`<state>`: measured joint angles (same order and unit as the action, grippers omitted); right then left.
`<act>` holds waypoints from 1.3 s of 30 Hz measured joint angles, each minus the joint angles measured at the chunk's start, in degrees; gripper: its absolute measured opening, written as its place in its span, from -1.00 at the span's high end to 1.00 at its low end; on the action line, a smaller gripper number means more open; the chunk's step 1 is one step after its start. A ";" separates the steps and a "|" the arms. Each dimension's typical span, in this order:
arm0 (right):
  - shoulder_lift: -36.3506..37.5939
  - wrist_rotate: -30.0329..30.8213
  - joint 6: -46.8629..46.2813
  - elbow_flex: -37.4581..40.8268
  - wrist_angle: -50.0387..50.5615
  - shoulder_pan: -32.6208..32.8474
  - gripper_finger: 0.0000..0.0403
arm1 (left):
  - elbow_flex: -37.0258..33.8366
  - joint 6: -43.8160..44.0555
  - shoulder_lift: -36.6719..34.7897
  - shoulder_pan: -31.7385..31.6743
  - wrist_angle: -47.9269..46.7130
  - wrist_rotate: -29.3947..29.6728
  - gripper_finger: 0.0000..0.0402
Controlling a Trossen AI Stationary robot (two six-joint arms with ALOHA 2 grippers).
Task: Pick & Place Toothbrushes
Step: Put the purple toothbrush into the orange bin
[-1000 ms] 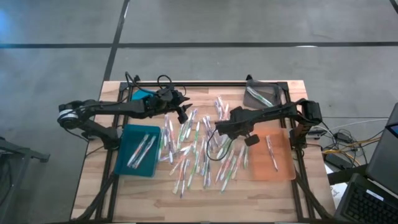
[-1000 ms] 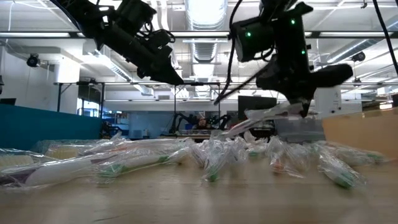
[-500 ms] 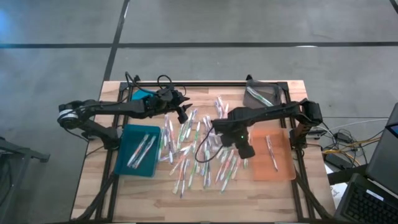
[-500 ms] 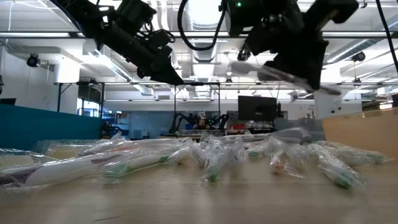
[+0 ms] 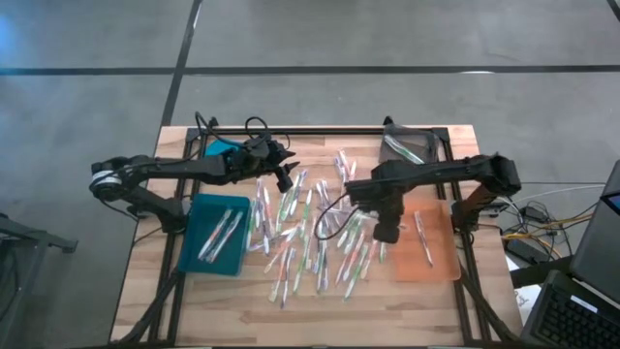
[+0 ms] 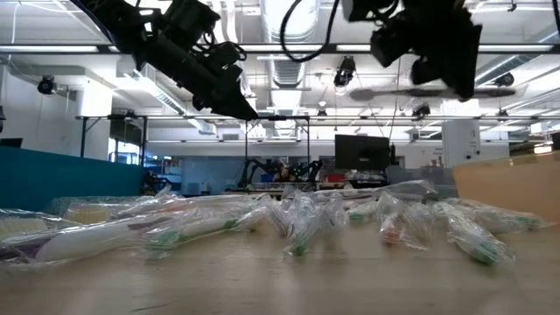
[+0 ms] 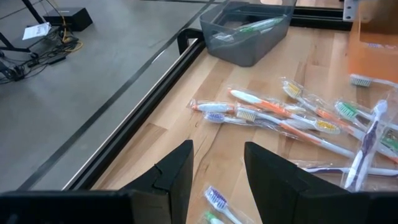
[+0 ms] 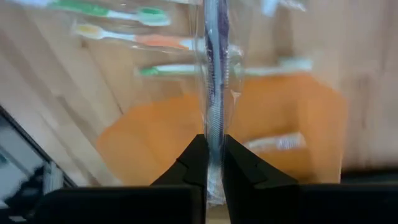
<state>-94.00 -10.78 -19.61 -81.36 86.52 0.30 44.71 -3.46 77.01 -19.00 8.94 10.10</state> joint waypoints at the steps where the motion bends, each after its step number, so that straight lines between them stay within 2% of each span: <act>1: 1.21 0.75 -2.25 0.01 0.73 -0.02 0.89 | 0.00 0.00 0.00 0.00 0.01 -0.01 0.26; 9: 13.17 6.79 -19.99 2.18 2.03 1.74 0.89 | 0.00 -0.01 0.00 0.00 0.00 0.01 0.26; 13: 19.92 9.70 -32.36 4.32 2.12 3.60 0.89 | 0.00 -0.61 0.00 -0.02 0.01 0.01 0.26; 17: 25.82 11.19 -45.41 7.43 2.15 6.20 0.89 | 0.00 -0.90 0.00 -0.02 0.01 0.01 0.26; 22: 30.40 12.34 -56.01 12.38 1.75 10.44 0.89 | 0.00 -0.92 0.00 -0.02 0.01 0.01 0.26; 28: 31.38 11.62 -63.66 18.51 0.55 14.48 0.89 | 0.00 -1.06 0.00 -0.02 0.02 0.01 0.26; 39: 31.20 6.71 -65.97 26.61 -8.97 15.98 0.89 | 0.00 -1.12 0.00 -0.02 0.04 0.01 0.26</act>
<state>-62.80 -4.07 -85.58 -54.75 77.55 16.27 44.71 -4.58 77.01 -19.03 8.98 10.11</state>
